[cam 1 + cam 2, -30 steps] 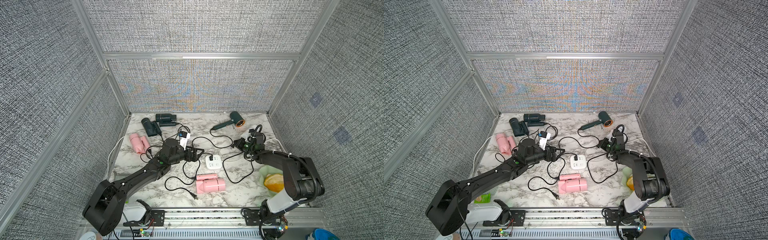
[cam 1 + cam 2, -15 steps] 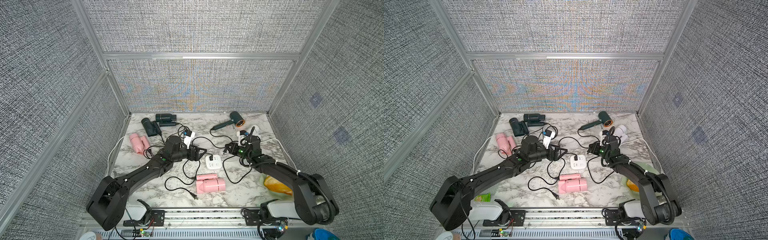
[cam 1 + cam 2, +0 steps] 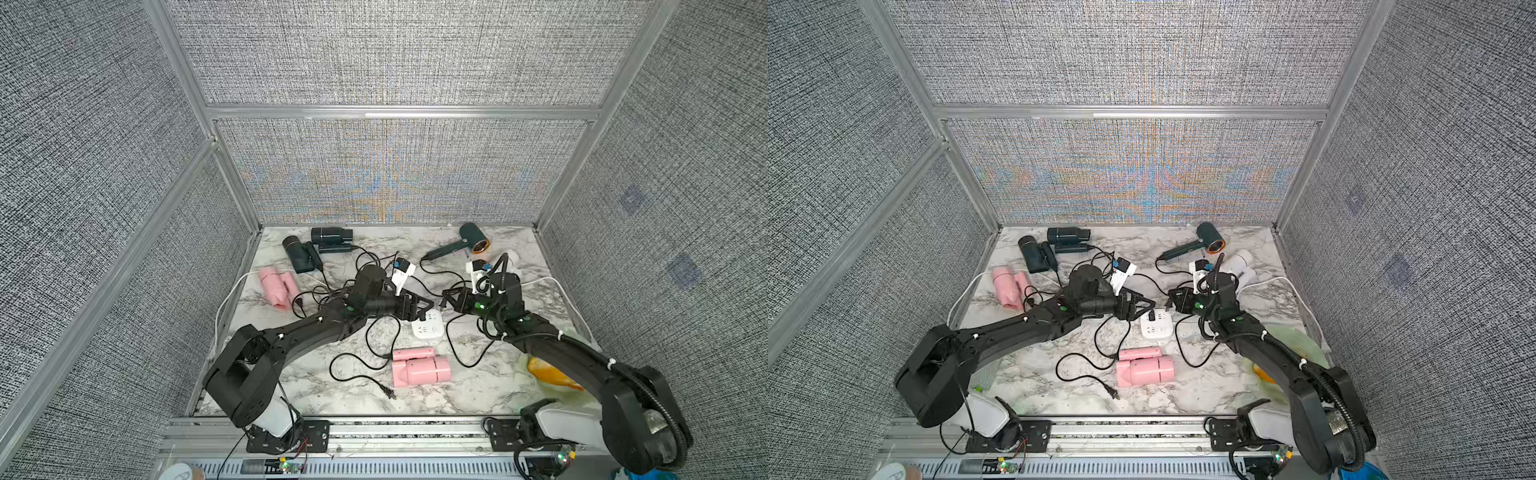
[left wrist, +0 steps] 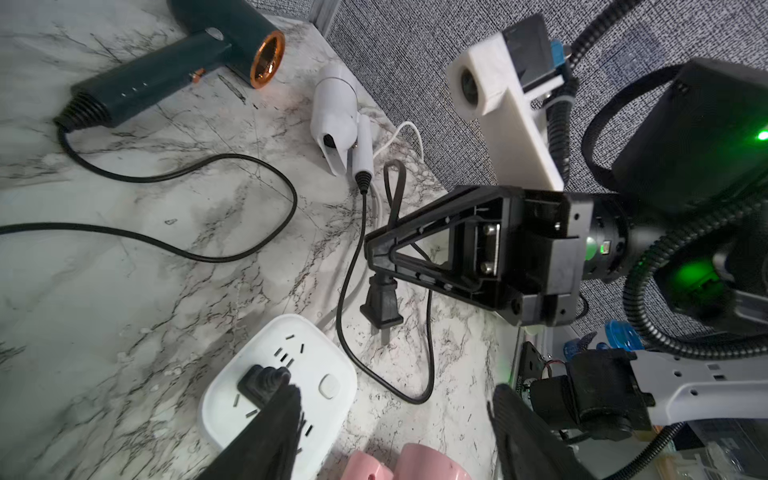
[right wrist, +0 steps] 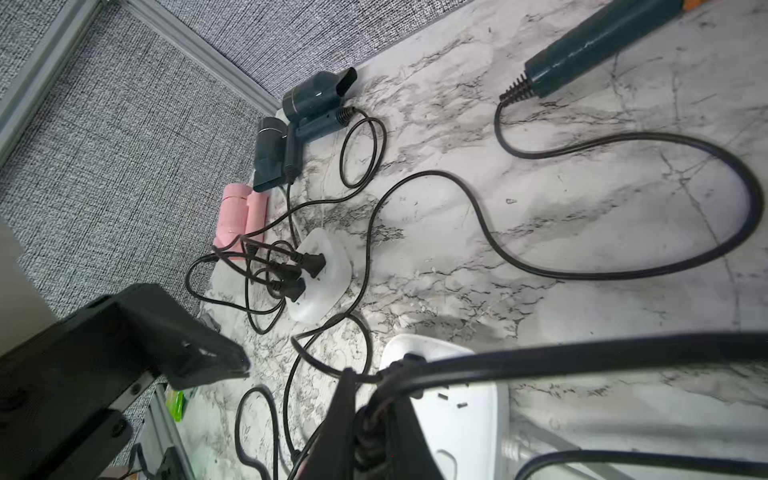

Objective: Charge the blow dryers
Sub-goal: Pick up the plug from the center of the board.

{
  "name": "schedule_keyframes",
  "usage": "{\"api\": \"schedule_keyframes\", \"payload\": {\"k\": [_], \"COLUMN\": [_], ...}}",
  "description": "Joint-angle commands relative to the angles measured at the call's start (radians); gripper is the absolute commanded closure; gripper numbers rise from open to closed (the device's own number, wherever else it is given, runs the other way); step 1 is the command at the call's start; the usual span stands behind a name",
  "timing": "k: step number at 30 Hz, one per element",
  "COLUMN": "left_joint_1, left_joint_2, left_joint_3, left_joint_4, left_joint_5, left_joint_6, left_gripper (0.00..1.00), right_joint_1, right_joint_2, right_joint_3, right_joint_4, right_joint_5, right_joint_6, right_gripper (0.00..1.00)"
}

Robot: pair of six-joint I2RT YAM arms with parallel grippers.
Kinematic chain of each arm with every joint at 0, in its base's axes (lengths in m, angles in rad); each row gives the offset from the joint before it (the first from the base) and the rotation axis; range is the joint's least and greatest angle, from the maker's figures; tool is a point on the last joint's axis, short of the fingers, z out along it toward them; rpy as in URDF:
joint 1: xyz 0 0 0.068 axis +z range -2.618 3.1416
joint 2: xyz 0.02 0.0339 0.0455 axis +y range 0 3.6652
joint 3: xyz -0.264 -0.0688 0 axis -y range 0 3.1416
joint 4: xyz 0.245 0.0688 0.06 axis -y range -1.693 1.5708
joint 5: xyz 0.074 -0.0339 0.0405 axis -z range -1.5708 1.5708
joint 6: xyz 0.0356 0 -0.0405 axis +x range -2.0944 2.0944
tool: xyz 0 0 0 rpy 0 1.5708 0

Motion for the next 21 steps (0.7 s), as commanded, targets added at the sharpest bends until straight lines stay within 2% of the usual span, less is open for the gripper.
{"api": "schedule_keyframes", "payload": {"k": [1, 6, 17, 21], "left_joint_1": [-0.003, -0.005, 0.001, 0.026], "left_joint_2": [0.018, 0.036, 0.011, 0.001], "left_joint_3": [0.009, 0.016, -0.007, -0.031], "left_joint_4": [0.064, 0.080, 0.185, 0.247], "left_joint_5": [0.052, 0.081, 0.241, 0.303], "left_joint_6": [-0.019, -0.018, -0.043, -0.094], "left_gripper": [0.26, 0.27, 0.31, 0.34], "right_joint_1": [0.002, 0.002, 0.001, 0.001], "right_joint_2": [-0.010, -0.033, -0.076, -0.087], "right_joint_3": [-0.001, -0.003, 0.021, 0.032], "right_joint_4": [0.026, 0.076, 0.139, 0.171], "right_joint_5": [-0.071, -0.136, -0.305, -0.357], "right_joint_6": [-0.006, 0.027, 0.079, 0.102], "right_gripper": [0.91, 0.91, 0.91, 0.91]}}
